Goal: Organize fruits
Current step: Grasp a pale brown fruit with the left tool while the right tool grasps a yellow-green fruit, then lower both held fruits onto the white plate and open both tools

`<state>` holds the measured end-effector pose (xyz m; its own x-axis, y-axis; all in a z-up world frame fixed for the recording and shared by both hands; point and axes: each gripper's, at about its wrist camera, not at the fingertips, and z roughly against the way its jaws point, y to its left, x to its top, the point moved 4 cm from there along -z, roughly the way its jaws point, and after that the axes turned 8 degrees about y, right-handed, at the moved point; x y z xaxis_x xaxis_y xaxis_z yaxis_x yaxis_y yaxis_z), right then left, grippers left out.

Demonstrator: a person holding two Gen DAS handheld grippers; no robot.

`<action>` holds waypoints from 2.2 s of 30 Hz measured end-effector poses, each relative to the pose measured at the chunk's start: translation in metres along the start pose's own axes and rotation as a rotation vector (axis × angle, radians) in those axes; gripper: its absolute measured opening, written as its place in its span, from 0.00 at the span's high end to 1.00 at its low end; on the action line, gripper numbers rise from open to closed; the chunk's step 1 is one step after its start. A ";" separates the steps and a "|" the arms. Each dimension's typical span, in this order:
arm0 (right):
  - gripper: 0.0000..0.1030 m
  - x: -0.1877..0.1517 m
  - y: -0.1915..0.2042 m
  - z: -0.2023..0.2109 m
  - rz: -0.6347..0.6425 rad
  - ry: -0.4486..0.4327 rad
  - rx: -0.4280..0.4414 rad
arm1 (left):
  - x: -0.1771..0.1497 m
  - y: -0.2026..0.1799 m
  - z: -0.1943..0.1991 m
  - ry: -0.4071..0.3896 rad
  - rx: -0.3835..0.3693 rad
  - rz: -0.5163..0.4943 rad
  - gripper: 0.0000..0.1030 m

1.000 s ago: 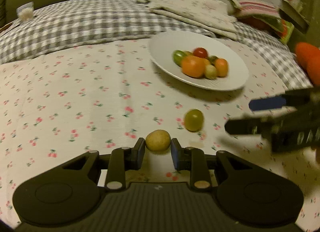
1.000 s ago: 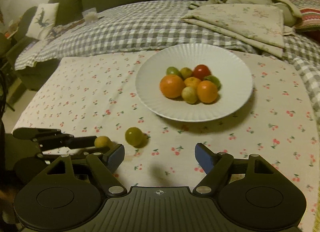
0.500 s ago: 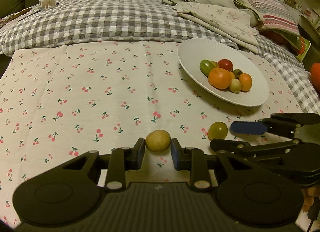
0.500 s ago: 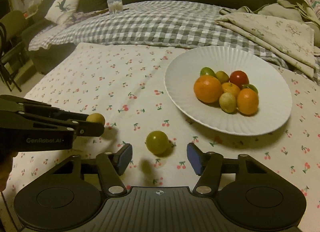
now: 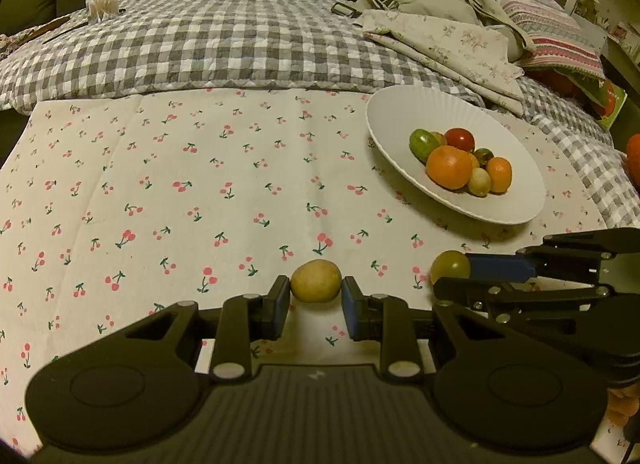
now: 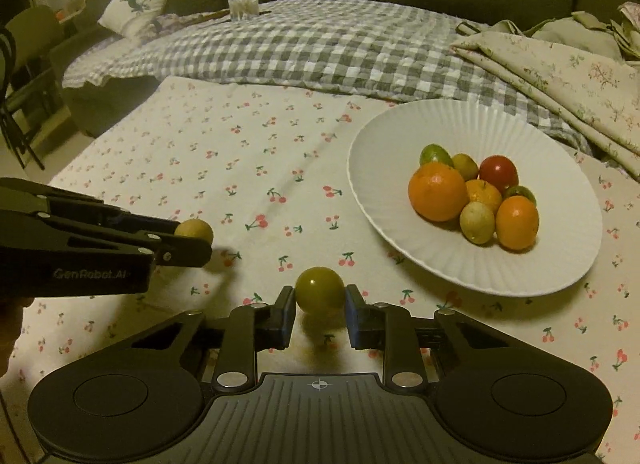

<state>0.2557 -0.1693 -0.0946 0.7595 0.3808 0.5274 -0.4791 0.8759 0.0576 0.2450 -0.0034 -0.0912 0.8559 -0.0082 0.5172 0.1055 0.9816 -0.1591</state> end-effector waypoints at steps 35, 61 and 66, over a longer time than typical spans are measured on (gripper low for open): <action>0.76 0.015 -0.125 0.064 -0.325 -0.138 -0.078 | 0.079 -0.059 -0.019 -0.125 -0.087 -0.100 0.75; 0.75 0.028 -0.164 0.018 -0.422 -0.102 -0.049 | 0.108 -0.066 -0.068 -0.088 -0.140 -0.127 0.74; 0.73 0.028 -0.168 0.019 -0.469 -0.116 -0.017 | 0.111 -0.064 -0.065 -0.092 -0.159 -0.116 0.74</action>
<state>0.3487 -0.3120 -0.0733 0.8373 -0.0914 0.5390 -0.0884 0.9503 0.2985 0.3662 -0.0797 -0.0787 0.7841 -0.0952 0.6133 0.2857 0.9326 -0.2206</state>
